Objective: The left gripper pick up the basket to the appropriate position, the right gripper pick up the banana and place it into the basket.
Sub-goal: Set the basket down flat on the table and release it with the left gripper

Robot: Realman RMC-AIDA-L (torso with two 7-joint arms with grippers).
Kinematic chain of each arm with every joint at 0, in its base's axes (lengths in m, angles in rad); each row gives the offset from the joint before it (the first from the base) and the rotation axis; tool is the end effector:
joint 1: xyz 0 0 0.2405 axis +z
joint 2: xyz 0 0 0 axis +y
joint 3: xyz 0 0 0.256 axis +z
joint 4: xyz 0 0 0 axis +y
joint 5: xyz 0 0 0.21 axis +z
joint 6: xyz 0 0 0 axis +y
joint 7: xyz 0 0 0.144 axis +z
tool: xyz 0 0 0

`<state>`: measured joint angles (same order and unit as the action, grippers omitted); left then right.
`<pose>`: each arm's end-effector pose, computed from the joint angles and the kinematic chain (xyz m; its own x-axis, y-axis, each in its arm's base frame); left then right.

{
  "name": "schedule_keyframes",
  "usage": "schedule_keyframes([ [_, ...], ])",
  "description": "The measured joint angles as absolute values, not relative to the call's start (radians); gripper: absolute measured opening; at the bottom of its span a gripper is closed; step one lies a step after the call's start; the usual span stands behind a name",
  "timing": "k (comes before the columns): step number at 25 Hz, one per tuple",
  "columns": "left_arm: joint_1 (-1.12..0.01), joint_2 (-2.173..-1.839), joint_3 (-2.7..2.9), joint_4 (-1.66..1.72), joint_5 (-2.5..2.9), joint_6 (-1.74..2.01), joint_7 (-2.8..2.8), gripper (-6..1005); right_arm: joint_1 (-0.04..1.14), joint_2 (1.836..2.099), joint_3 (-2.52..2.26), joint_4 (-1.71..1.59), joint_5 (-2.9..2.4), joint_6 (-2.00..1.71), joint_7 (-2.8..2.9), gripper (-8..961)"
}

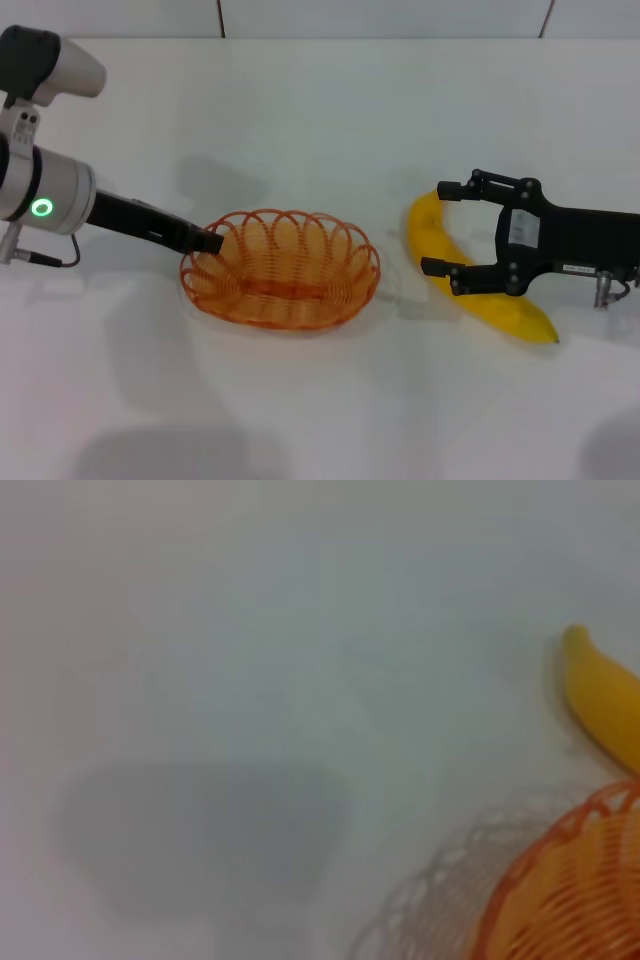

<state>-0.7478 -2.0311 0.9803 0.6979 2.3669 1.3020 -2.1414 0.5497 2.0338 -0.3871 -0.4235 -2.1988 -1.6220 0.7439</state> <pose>-0.2399 0.3909 -0.0166 0.6864 0.7230 0.0783 0.7166 -0.6542 -0.2419 0.2907 0.3072 -0.0060 0.8865 0.0478 -0.4602 -0.1258 -0.9322 -0.3393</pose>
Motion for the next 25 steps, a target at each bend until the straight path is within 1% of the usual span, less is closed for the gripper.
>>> schedule_keyframes([
  [20,-0.765,-2.033,0.980,0.680,2.338,1.301,-2.149,68,0.555,2.036,-0.388,-0.422,-2.195,-1.615,0.744,889],
  [25,-0.788,-2.034,0.980,0.649,2.319,1.299,-2.142,68,0.557,2.036,-0.387,-0.422,-2.195,-1.615,0.744,889],
])
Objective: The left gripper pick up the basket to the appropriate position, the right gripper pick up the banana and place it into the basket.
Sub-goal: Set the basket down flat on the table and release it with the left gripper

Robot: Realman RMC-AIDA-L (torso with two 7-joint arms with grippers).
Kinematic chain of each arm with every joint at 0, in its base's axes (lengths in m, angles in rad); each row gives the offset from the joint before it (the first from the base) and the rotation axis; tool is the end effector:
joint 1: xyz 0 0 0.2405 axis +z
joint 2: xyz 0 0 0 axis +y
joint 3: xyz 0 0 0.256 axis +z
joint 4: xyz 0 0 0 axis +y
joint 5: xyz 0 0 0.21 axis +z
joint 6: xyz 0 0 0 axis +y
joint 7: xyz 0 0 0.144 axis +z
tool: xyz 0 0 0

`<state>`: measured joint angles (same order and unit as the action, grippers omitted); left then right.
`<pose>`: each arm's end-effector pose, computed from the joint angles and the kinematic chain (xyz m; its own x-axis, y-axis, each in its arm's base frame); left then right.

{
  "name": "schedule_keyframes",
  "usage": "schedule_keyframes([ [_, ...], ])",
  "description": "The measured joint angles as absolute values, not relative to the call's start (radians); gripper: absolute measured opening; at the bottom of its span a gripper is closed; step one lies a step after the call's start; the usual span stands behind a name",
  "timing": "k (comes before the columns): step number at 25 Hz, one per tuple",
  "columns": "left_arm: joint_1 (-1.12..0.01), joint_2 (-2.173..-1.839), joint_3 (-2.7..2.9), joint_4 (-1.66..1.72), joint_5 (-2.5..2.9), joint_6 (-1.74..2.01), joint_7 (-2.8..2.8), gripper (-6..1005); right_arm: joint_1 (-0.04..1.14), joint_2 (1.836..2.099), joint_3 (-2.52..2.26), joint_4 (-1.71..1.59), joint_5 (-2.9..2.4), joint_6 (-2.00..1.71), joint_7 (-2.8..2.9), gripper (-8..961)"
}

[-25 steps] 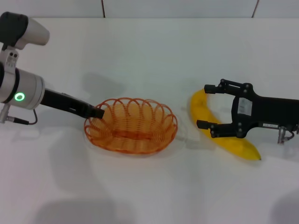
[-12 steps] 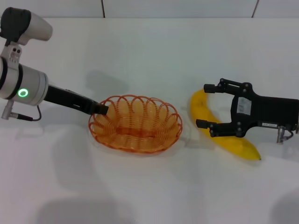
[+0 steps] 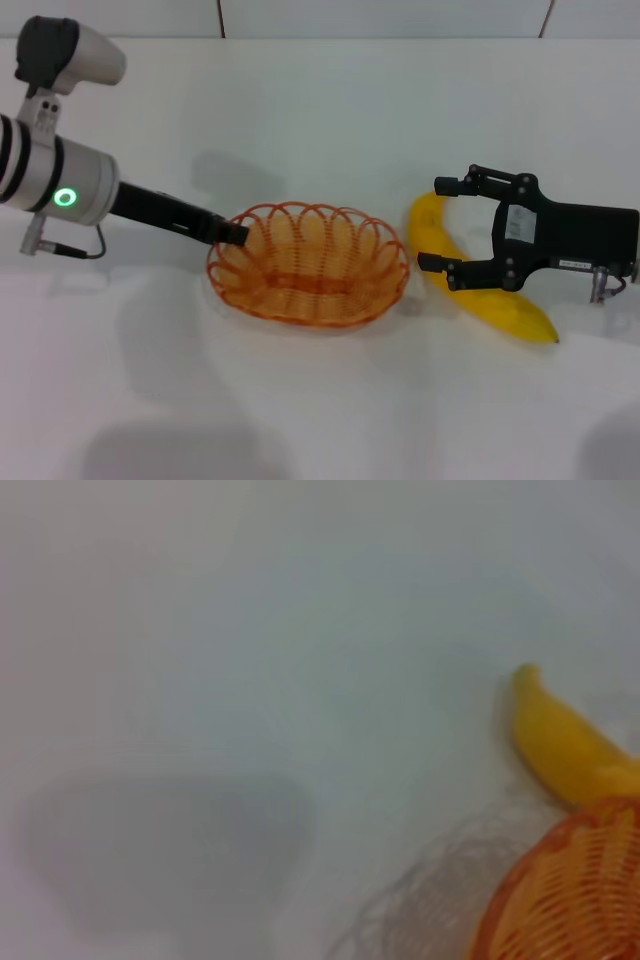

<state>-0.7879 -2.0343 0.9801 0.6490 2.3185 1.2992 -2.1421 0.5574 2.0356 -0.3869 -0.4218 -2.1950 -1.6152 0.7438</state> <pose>-0.2246 0.3945 -0.0261 0.6823 0.7238 0.1027 0.7278 -0.6592 -0.1893 0.2883 0.3101 -0.0068 0.8860 0.0526 -0.4607 -0.1233 -0.9311 -0.3434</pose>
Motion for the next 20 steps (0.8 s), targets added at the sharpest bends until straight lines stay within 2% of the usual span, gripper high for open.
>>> schedule_keyframes([
  [20,-0.808,-2.035,1.002,0.620,2.310,1.299,-2.175,66,0.559,2.037,-0.387,-0.422,-2.195,-1.614,0.744,888],
])
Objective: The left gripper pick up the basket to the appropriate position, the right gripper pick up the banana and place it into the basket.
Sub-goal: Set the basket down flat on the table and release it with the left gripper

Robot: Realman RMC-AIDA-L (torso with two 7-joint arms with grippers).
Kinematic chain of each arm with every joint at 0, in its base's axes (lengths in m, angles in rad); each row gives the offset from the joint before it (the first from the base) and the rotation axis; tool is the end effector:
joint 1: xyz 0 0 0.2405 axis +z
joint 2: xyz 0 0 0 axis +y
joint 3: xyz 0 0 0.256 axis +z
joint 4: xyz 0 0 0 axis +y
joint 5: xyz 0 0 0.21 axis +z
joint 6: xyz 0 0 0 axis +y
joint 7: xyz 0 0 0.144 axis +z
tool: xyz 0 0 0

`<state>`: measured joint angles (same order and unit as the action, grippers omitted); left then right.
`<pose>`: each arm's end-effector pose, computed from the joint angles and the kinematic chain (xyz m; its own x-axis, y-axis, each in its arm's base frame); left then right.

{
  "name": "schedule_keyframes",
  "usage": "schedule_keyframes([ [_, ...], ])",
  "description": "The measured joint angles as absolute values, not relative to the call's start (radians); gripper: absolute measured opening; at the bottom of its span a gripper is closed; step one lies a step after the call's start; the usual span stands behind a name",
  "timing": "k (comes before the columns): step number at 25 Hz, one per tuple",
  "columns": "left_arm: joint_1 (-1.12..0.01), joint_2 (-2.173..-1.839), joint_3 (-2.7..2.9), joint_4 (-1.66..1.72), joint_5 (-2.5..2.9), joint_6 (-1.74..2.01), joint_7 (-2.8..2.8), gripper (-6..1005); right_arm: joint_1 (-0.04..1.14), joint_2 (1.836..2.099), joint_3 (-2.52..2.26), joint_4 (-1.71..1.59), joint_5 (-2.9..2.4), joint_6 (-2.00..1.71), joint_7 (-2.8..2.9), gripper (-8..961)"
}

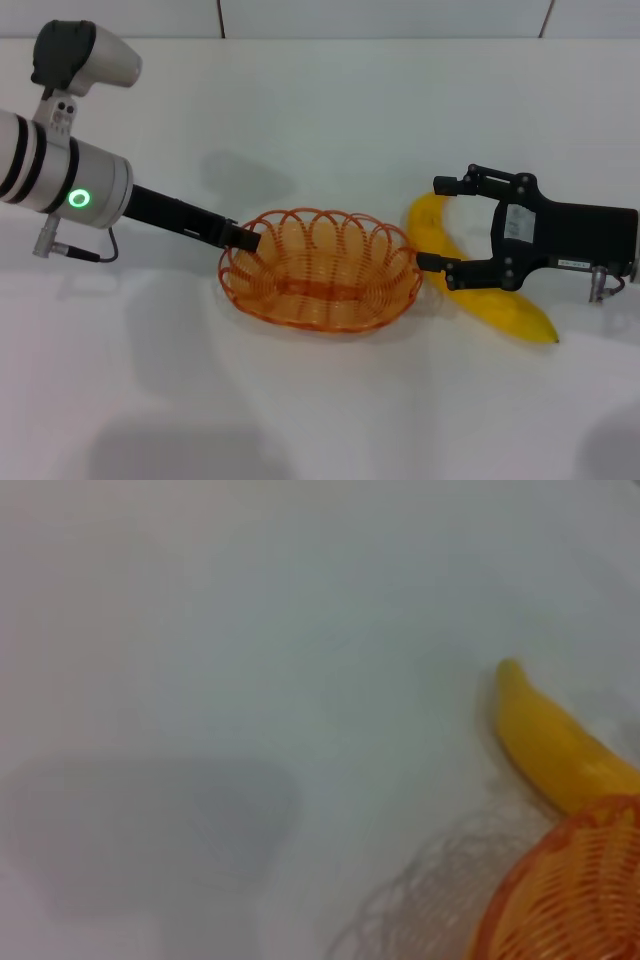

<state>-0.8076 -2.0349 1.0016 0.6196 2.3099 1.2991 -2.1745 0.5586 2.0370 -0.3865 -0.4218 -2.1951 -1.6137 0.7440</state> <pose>-0.2201 0.3932 -0.0333 0.6635 0.7433 0.0847 0.7449 -0.6458 -0.1674 0.2878 0.3104 -0.0074 0.8858 0.0527 -0.4610 -0.1234 -0.9310 -0.3435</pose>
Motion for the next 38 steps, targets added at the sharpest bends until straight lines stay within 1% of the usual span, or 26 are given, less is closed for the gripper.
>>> schedule_keyframes([
  [9,-0.806,-2.034,1.002,0.620,2.323,1.299,-2.175,66,0.558,2.037,-0.387,-0.422,-2.195,-1.618,0.744,888],
  [17,-0.805,-2.034,1.002,0.620,2.324,1.299,-2.175,129,0.558,2.037,-0.387,-0.422,-2.195,-1.621,0.744,888],
  [28,-0.805,-2.035,1.002,0.624,2.320,1.301,-2.166,312,0.550,2.036,-0.386,-0.422,-2.195,-1.623,0.744,888],
  [33,-0.790,-2.034,1.004,0.659,2.320,1.313,-2.165,522,0.545,2.036,-0.385,-0.423,-2.194,-1.623,0.744,887],
  [36,-0.765,-2.034,1.004,0.722,2.318,1.343,-2.168,656,0.538,2.035,-0.378,-0.425,-2.194,-1.624,0.744,887],
  [38,-0.728,-2.034,1.004,0.799,2.309,1.389,-2.175,747,0.530,2.034,-0.364,-0.427,-2.194,-1.629,0.744,887],
])
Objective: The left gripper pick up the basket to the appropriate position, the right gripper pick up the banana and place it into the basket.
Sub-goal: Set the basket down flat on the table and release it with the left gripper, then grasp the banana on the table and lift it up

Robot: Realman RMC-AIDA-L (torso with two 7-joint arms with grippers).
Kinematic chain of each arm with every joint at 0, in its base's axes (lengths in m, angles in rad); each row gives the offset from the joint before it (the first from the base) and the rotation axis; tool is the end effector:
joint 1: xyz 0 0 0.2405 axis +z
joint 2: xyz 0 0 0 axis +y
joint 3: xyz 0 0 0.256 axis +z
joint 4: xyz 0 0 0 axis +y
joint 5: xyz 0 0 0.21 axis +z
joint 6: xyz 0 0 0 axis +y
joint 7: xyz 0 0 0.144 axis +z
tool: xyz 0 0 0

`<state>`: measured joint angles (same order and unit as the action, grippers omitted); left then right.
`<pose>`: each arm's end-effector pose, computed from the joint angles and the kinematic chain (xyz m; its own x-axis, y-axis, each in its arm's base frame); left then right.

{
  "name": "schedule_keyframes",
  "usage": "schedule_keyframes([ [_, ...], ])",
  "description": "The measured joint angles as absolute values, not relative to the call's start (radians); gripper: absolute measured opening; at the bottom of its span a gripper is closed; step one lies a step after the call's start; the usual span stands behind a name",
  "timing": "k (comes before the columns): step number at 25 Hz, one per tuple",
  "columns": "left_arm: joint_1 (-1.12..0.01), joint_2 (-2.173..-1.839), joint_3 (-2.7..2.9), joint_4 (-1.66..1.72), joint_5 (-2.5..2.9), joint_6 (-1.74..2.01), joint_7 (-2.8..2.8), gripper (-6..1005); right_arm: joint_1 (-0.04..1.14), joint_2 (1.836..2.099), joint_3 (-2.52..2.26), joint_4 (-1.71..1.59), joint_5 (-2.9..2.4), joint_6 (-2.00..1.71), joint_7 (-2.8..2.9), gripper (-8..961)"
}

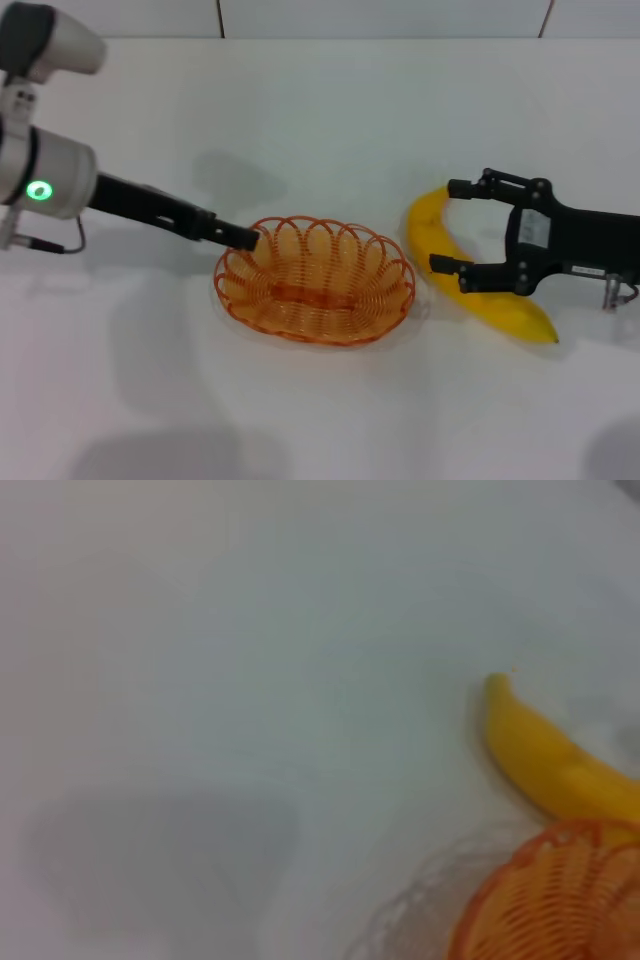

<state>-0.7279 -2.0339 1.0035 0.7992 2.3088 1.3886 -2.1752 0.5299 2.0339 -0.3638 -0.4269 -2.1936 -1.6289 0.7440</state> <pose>-0.2204 0.3879 -0.0075 0.7028 0.7039 0.1027 0.7086 -0.6800 -0.1887 0.2962 0.3030 -0.0026 0.8800 0.0348 -0.4737 -0.1552 -0.9215 -0.3560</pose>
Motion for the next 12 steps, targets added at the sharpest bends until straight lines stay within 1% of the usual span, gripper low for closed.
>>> schedule_keyframes([
  [1,-0.705,-2.034,1.003,0.846,2.298,1.410,-2.177,793,0.525,2.034,-0.354,-0.428,-2.194,-1.634,0.744,887],
  [6,-0.552,-2.032,1.003,1.093,2.207,1.502,-2.171,882,0.503,2.032,-0.307,-0.440,-2.193,-1.666,0.742,887],
  [9,-0.455,-2.029,1.002,1.210,2.145,1.539,-2.109,881,0.494,2.031,-0.291,-0.444,-2.193,-1.667,0.741,887],
  [12,-0.382,-2.029,0.995,1.241,2.095,1.581,-1.946,880,0.484,2.031,-0.284,-0.447,-2.193,-1.666,0.743,887],
])
